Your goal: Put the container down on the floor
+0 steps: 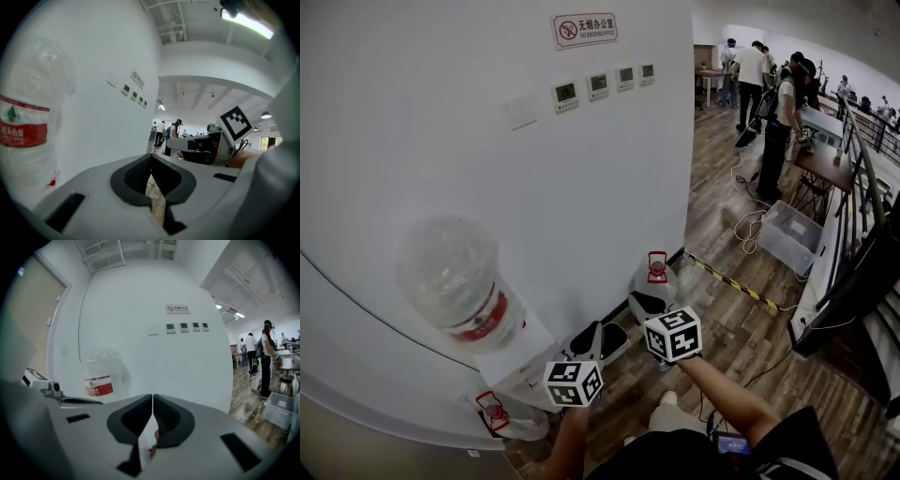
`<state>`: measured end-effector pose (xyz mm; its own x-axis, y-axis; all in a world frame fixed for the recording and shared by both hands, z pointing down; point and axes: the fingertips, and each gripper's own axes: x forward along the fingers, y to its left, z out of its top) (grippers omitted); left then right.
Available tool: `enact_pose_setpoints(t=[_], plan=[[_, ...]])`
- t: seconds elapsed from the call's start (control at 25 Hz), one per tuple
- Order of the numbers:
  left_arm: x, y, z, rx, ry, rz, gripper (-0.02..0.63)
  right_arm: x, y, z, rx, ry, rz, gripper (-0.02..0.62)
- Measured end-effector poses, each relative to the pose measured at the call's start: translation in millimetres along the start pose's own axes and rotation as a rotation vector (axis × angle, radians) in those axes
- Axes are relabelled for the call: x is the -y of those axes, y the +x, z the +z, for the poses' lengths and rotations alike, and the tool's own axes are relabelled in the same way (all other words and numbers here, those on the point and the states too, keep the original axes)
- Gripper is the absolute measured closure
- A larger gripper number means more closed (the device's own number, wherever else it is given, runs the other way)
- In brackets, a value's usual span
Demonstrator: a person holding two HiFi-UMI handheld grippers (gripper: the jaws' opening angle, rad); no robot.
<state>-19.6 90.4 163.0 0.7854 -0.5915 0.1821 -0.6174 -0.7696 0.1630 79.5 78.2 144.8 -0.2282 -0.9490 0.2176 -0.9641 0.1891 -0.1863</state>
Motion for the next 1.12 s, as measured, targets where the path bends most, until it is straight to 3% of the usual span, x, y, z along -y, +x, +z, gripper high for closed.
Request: enact_pose_setpoints(t=[0.24,0.56,0.8,1.12], plan=[[7.7,2.1,13.5,0.021,0.025,0.003,0.591,-8.5,-7.7,12.2,0.029,-0.022,0.020,0.561],[24.4,26.2,38.8,0.048,0.024,0.011,0.591,15.8,-21.8,33.4,0.053,-0.046,0.019,0.561],[51.4,37.4,51.0,0.086,0.013,0.000,0.591,26.8,-38.0,42.2,0.041,-0.066,0.083,0.561],[72.4,35.5,63.9,0.109,0.059,-0.039,0.591,30.9,-50.7,49.8,0.078,-0.044,0.115,0.561]])
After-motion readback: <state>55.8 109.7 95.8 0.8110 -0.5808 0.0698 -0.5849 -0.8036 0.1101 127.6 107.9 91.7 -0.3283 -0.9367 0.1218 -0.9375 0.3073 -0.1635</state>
